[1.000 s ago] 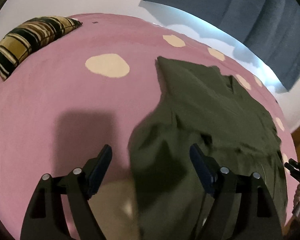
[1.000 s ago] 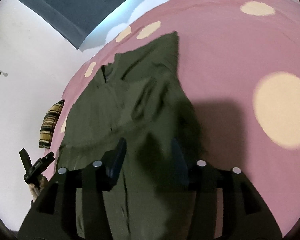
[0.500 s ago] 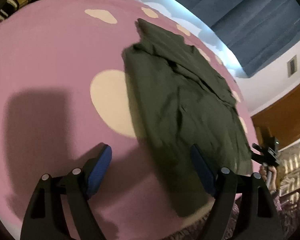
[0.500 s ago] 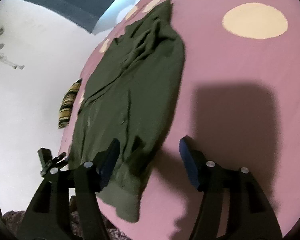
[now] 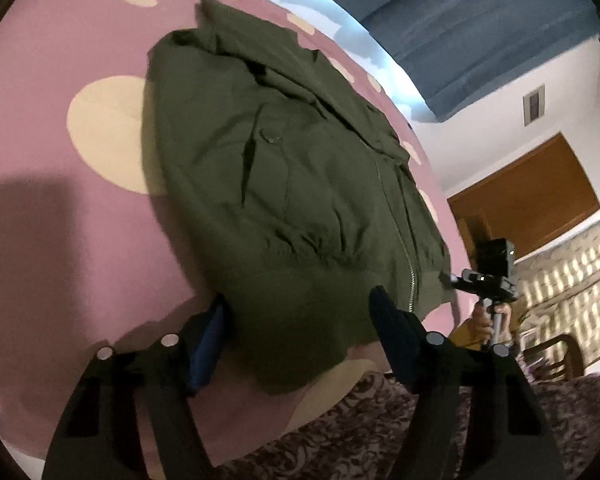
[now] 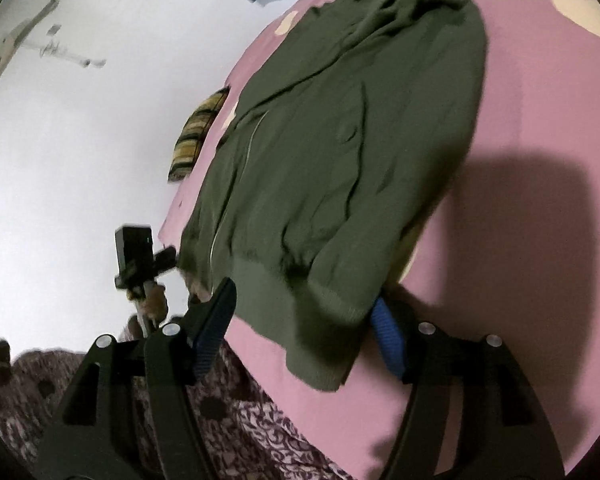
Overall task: Fold small clothes
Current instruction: 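Grasp the jacket hem with both grippers and lift it toward the collar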
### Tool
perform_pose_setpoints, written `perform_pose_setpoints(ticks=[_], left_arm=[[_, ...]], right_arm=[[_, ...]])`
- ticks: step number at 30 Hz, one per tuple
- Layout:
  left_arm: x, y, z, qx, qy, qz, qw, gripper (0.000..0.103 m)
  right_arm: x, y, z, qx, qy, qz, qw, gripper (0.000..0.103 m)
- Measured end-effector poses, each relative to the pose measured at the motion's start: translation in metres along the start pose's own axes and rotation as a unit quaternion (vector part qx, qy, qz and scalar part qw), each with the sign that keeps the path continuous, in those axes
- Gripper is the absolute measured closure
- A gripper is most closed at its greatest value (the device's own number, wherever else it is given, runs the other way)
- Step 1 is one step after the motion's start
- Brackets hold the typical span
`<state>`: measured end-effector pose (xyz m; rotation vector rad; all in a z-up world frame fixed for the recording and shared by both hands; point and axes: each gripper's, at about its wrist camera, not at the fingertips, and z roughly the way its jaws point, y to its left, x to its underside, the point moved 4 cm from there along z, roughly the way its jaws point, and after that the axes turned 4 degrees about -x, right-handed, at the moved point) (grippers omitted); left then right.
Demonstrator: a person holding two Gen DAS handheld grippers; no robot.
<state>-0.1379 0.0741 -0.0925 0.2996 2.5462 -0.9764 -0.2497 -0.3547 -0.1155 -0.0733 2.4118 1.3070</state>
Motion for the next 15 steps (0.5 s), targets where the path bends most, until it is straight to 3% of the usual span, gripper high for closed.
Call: perform_pose_setpoints(ticks=[2,3,5,6,7,11,15], left_arm=[[-0.003,0.0,0.005,-0.003,0.001,-0.005,1.0,0.046],[-0.005,0.002,0.006,-0.007,0.002,-0.013,0.9999,0.05],[-0.007,0.006,0.007,-0.015,0.004,-0.024,0.9996,0.068],[-0.008,0.008,0.008,-0.015,0.007,-0.028,0.9995,0.071],[-0.008,0.008,0.008,-0.015,0.011,-0.028,0.9994,0.075],[-0.011,0.001,-0.001,-0.016,0.009,-0.01,0.9998,0.085],[-0.021,-0.005,-0.019,0.056,-0.02,-0.027,0.9979,0.091]], right_arm=[[0.004,0.003,0.002,-0.006,0.006,-0.005,1.0,0.038],[0.005,0.005,0.002,-0.006,0.008,-0.007,1.0,0.043],[0.006,0.007,0.007,0.008,0.016,-0.011,1.0,0.061],[0.007,0.006,0.01,0.016,0.022,-0.009,1.0,0.079],[0.006,0.002,0.01,0.021,0.027,-0.007,0.999,0.084],[0.013,-0.001,0.006,0.016,0.025,0.002,1.0,0.088],[0.013,0.004,-0.005,-0.035,-0.002,0.022,0.999,0.091]])
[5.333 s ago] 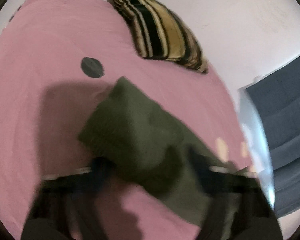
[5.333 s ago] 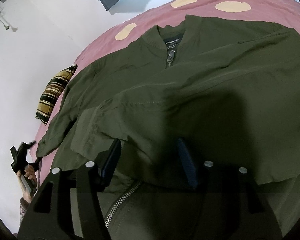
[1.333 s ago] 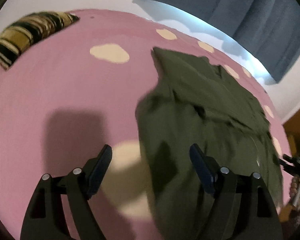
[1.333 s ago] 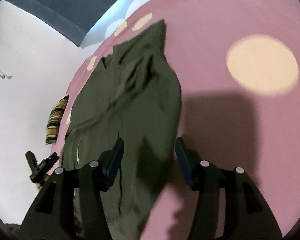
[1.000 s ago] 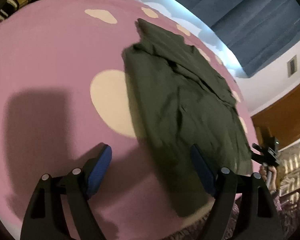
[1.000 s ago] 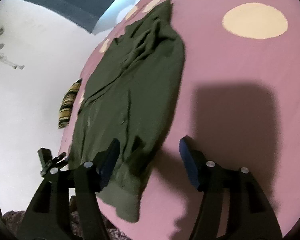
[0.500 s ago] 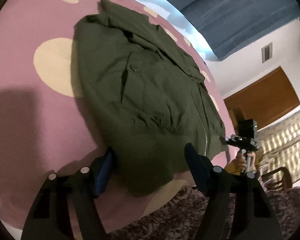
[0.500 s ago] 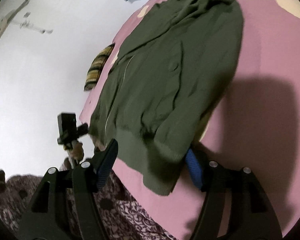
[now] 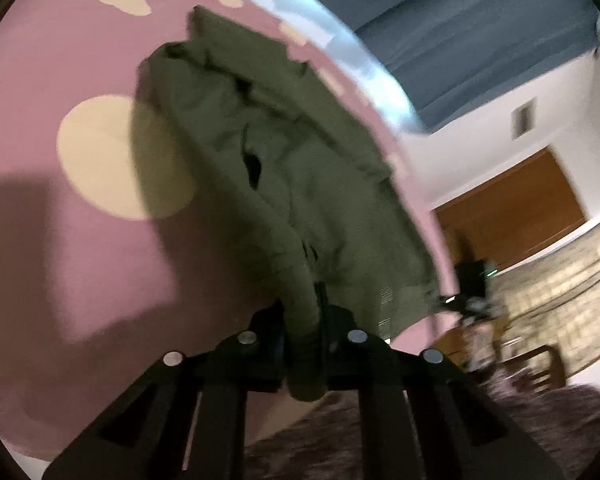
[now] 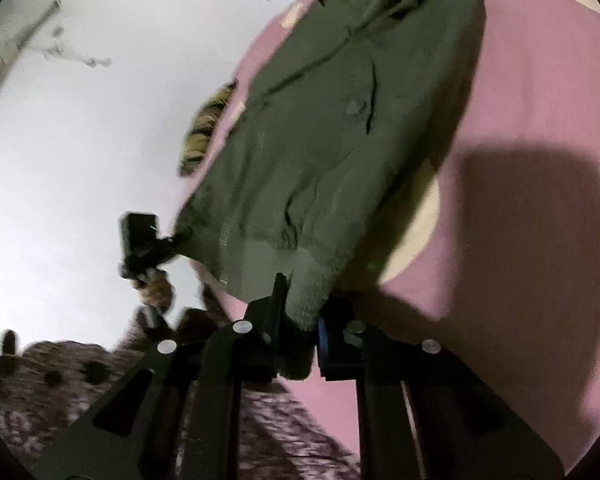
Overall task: Fold small clothes
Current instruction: 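Grasp the jacket hem with both grippers and lift it toward the collar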
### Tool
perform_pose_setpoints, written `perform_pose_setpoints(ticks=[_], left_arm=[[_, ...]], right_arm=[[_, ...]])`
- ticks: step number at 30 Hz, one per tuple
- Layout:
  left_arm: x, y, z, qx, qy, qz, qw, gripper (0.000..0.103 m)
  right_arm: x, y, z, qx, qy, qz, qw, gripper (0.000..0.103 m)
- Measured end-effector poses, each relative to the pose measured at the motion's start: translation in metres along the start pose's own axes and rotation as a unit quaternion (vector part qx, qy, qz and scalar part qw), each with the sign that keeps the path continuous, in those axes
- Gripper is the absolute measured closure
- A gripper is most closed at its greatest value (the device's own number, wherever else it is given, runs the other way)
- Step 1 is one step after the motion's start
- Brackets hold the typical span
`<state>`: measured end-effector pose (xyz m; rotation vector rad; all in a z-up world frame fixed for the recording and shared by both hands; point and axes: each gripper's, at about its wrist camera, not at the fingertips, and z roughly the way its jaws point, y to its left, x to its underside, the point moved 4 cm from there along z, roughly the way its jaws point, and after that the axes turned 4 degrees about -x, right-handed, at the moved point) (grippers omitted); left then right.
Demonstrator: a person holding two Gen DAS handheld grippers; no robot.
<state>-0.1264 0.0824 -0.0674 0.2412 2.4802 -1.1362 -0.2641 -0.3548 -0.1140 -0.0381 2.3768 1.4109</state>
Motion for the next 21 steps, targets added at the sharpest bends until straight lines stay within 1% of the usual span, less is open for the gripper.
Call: perform_pose_setpoints(ticks=[3,4,5,8,10,11,13,15,17,19,21], left_arm=[[-0.013,-0.012,-0.002,0.029,-0.02,-0.001,0.9994,0.091],[-0.018,-0.016,-0.003,0.037,-0.025,-0.002,0.999,0.091],[-0.026,-0.021,-0.004,0.051,-0.033,-0.006,0.9981,0.092],[-0.052,-0.03,-0.009,0.088,-0.063,-0.022,0.9939,0.092],[-0.072,-0.034,-0.008,0.107,-0.08,-0.035,0.9905,0.091],[-0.08,-0.033,-0.007,0.11,-0.085,-0.04,0.9895,0.091],[-0.103,-0.033,-0.002,0.114,-0.094,-0.052,0.9876,0.091],[-0.126,-0.028,0.004,0.111,-0.101,-0.059,0.9869,0.091],[-0.145,-0.022,0.015,0.11,-0.1,-0.07,0.9864,0.091],[-0.168,-0.014,0.034,0.097,-0.098,-0.08,0.9872,0.091],[-0.189,0.0,0.056,0.085,-0.087,-0.096,0.9879,0.091]], right_arm=[[-0.006,0.01,-0.012,-0.04,-0.025,0.007,0.999,0.091],[-0.01,0.015,-0.017,-0.06,-0.038,0.009,0.997,0.092],[-0.013,0.018,-0.022,-0.075,-0.049,0.012,0.996,0.092],[-0.027,0.025,-0.037,-0.124,-0.092,0.021,0.988,0.092],[-0.041,0.025,-0.046,-0.146,-0.117,0.03,0.982,0.092],[-0.053,0.024,-0.052,-0.159,-0.135,0.038,0.977,0.092],[-0.073,0.019,-0.059,-0.174,-0.158,0.051,0.971,0.092],[-0.092,0.016,-0.059,-0.183,-0.173,0.059,0.966,0.092],[-0.115,0.011,-0.053,-0.189,-0.188,0.067,0.961,0.092],[-0.136,0.003,-0.044,-0.195,-0.198,0.084,0.957,0.092],[-0.161,-0.012,-0.036,-0.192,-0.208,0.099,0.954,0.092]])
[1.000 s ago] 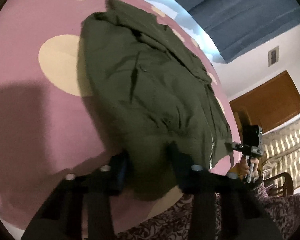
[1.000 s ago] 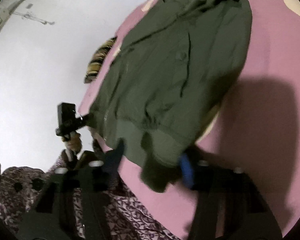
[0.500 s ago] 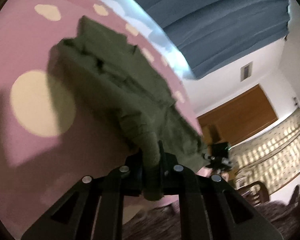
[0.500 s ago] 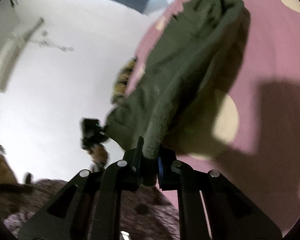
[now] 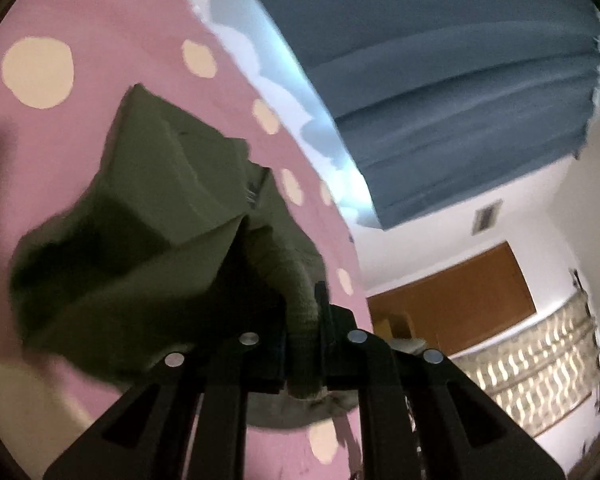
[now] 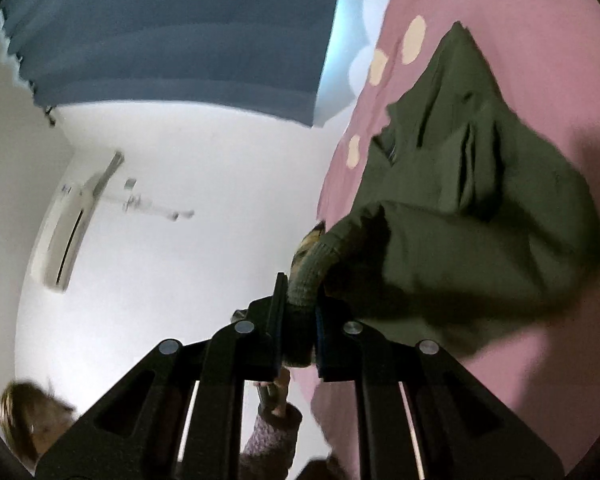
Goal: Fold small clothes
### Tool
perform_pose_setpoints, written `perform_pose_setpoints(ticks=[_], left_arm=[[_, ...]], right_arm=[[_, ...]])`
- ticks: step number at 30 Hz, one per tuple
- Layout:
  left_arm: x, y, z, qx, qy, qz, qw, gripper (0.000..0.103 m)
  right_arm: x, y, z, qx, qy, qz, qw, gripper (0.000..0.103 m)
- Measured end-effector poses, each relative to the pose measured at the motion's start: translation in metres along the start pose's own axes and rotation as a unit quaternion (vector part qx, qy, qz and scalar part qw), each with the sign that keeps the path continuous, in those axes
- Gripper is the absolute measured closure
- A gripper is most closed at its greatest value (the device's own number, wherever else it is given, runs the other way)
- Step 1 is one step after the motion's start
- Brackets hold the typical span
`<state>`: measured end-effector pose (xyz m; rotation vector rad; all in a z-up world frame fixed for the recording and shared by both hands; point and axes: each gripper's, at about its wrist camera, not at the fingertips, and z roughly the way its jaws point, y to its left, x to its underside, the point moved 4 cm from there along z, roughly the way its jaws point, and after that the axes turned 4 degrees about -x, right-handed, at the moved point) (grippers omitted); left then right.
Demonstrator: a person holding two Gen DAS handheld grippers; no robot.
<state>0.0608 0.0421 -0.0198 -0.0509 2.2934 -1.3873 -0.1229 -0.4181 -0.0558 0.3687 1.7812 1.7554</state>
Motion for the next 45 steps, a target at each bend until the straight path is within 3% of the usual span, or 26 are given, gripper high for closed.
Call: perform_pose_setpoints(ticks=[7,9,15,17,19,21,23,24,26,29,31,33,36,39,42,45], left_arm=[[-0.03,0.068,0.071,-0.069,0.047,-0.057,0.9949,0.091],[-0.033,0.075,0.078,-0.069,0.053,-0.063,0.9942,0.09],[-0.036,0.069,0.061,-0.055,0.067,-0.064,0.9942,0.084],[-0.035,0.064,0.049,-0.053,0.069,-0.064,0.9941,0.065],[-0.036,0.056,0.03,-0.042,0.053,-0.063,0.9957,0.048],[-0.044,0.05,0.017,-0.03,0.036,-0.059,0.9972,0.047],[-0.051,0.048,0.004,-0.02,0.022,-0.057,0.9979,0.046],[-0.054,0.045,-0.004,-0.028,0.013,-0.042,0.9986,0.046],[-0.056,0.035,-0.008,-0.079,0.004,0.028,0.9965,0.045],[-0.05,0.022,0.002,-0.137,0.013,0.143,0.9801,0.042],[-0.042,0.012,0.011,-0.176,0.02,0.227,0.9577,0.041],[-0.031,0.001,0.021,-0.196,0.03,0.31,0.9297,0.041],[-0.023,-0.009,0.035,-0.205,0.044,0.382,0.9,0.04],[-0.025,-0.012,0.057,-0.227,0.057,0.427,0.8737,0.04],[-0.027,-0.009,0.068,-0.238,0.068,0.45,0.8581,0.04],[-0.03,-0.007,0.075,-0.23,0.081,0.452,0.8582,0.04]], right_arm=[[-0.051,-0.08,0.035,0.063,-0.023,0.091,0.994,0.091],[-0.059,-0.101,0.036,0.072,-0.026,0.109,0.991,0.091],[-0.061,-0.104,0.039,0.059,-0.018,0.103,0.993,0.087],[-0.062,-0.098,0.039,0.064,-0.01,0.084,0.994,0.081],[-0.064,-0.09,0.032,0.065,-0.016,0.068,0.995,0.062],[-0.066,-0.084,0.027,0.071,-0.026,0.054,0.996,0.054],[-0.067,-0.083,0.019,0.083,-0.029,0.043,0.995,0.053],[-0.067,-0.079,0.016,0.088,-0.027,0.031,0.995,0.052],[-0.065,-0.068,0.014,0.106,-0.016,-0.009,0.994,0.051],[-0.066,-0.041,0.019,0.151,0.004,-0.102,0.983,0.043],[-0.067,-0.027,0.023,0.188,0.019,-0.166,0.968,0.037],[-0.066,-0.016,0.032,0.226,0.049,-0.235,0.944,0.035],[-0.067,-0.013,0.046,0.26,0.094,-0.295,0.915,0.033],[-0.073,-0.018,0.057,0.279,0.12,-0.326,0.895,0.032],[-0.072,-0.023,0.058,0.279,0.149,-0.342,0.885,0.032],[-0.077,-0.032,0.068,0.28,0.167,-0.339,0.882,0.032]])
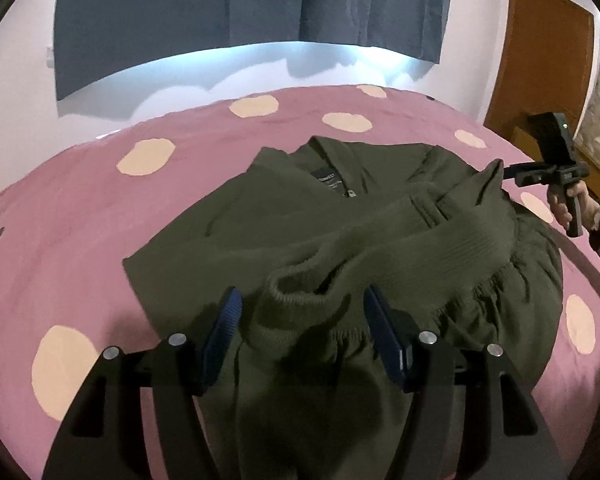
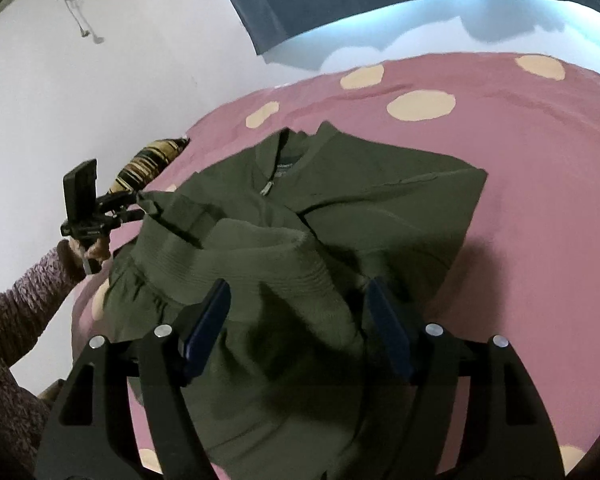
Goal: Fold small clothes
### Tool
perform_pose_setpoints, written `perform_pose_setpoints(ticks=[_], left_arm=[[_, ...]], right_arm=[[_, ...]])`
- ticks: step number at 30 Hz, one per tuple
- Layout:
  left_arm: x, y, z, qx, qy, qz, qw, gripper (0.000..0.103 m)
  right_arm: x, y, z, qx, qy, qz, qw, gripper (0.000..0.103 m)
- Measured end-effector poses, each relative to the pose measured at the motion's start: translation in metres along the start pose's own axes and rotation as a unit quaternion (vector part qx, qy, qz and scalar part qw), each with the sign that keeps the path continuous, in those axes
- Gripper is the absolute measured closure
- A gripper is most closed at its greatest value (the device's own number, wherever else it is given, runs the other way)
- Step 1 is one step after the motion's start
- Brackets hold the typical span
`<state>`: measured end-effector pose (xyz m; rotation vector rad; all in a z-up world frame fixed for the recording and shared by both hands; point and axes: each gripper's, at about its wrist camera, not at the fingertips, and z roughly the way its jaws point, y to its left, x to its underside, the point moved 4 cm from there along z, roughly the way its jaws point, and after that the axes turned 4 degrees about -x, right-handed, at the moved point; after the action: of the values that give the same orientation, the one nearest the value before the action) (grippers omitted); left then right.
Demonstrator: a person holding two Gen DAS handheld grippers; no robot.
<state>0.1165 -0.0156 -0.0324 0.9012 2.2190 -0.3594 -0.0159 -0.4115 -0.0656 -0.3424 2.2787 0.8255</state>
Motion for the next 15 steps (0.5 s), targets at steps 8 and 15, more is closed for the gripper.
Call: perform_pose_setpoints(ticks=[8,15], left_arm=[[-0.005,-0.006,0.018,-0.014,0.016,0.02,0.9996,0.059],[-0.01,-0.004,0.011,-0.053,0.017,-0.006,0.9984,0.082]], right_arm=[[-0.006,-0.005,0.021,-0.019,0.029,0.002,0.999,0.058],[-0.008,-0.001,0.007,-0.017,-0.002,0.023,1.0,0.092]])
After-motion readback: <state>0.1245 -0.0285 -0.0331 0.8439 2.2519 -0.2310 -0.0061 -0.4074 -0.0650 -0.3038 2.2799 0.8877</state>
